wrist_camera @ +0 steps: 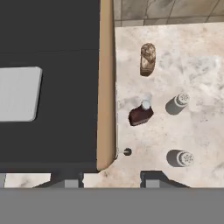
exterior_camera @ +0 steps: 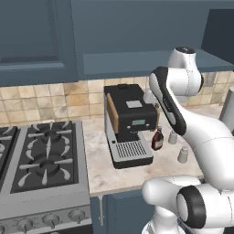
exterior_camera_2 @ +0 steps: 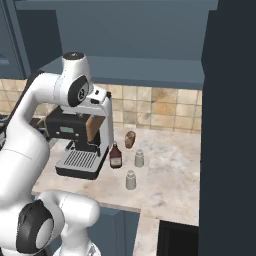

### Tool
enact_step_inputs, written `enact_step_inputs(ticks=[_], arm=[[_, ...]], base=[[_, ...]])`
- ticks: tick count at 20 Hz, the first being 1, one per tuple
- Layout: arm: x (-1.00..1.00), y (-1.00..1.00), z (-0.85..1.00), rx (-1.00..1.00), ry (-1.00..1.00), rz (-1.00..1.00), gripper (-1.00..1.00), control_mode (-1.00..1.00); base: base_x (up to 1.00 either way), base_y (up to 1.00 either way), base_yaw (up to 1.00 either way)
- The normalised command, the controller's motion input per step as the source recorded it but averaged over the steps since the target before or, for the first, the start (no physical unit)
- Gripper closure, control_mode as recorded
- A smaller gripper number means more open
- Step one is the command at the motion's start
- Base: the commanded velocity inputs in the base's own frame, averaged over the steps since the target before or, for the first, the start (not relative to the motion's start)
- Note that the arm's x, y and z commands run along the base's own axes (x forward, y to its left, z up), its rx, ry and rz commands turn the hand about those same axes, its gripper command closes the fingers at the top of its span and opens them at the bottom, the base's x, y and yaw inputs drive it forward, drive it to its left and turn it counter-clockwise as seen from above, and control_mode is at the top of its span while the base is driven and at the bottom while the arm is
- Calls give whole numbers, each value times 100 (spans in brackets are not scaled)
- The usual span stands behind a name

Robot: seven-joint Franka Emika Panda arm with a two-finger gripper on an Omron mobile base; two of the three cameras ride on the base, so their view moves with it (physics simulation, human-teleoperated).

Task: There are various items on the counter. Only move the condiments/shakers into the cabinet.

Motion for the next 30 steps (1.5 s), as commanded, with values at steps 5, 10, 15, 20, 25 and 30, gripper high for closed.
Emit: enact_step_inputs(ticks=[5,10,15,20,25,30], arm=[[-5,-29,-11,0,0,-11,-100,-100],[-29,-99,-48,1,1,-29,-100,-100],[-6,-87,-56,0,5,-28,-100,-100],[1,-21,-50,-3,0,-4,-100,-100],[1,-3,-58,-6,0,0,-100,-100],[0,0,-58,-6,0,0,-100,-100]], base=[[0,0,0],[0,0,0],[0,0,0],[0,0,0],[0,0,0],[0,0,0]])
